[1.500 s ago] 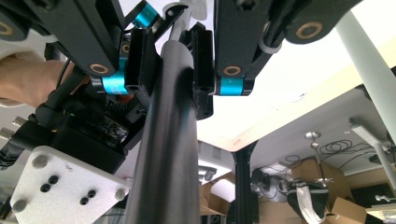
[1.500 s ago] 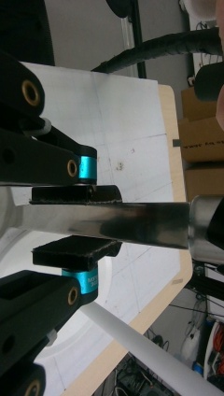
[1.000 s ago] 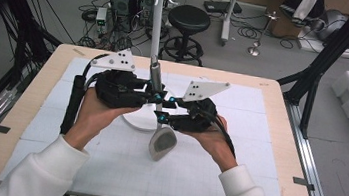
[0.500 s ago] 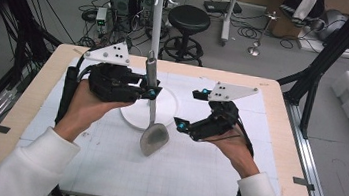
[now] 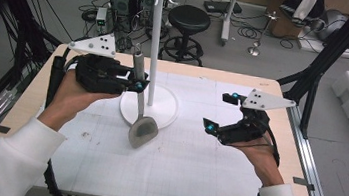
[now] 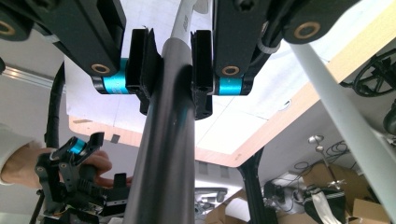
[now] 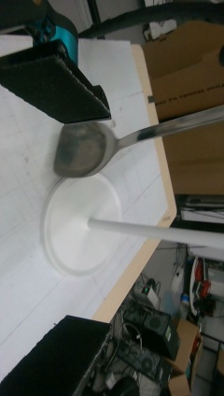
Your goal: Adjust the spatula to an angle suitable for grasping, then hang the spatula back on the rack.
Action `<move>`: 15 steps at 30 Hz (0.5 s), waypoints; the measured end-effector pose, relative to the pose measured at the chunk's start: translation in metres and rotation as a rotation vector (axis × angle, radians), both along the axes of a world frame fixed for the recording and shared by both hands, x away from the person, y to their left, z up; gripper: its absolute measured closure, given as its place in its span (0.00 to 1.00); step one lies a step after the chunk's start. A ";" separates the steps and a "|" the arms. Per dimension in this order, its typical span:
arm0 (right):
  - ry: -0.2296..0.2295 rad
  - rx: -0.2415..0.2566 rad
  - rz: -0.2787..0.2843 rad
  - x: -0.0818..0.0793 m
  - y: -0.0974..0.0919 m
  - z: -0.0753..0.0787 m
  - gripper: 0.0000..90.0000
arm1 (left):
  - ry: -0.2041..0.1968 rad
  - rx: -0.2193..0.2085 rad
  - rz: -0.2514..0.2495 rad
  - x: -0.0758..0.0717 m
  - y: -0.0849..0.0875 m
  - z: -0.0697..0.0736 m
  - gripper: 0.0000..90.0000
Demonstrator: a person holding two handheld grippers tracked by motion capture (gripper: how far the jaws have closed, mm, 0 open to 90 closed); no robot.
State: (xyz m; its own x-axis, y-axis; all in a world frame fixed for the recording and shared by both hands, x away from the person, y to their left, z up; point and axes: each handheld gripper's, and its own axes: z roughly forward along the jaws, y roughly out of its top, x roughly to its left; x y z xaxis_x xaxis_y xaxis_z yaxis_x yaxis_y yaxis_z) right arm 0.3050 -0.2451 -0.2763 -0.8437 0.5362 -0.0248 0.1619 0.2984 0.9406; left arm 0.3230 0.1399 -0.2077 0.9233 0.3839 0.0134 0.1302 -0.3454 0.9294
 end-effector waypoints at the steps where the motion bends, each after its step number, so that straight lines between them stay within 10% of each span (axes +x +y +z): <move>1: -0.002 -0.002 -0.007 -0.001 -0.002 -0.001 0.00 | 0.000 -0.005 0.003 0.000 0.002 0.000 0.83; 15: -0.003 0.027 -0.071 -0.008 -0.027 -0.017 0.00 | 0.001 0.009 -0.017 0.006 0.003 0.005 0.83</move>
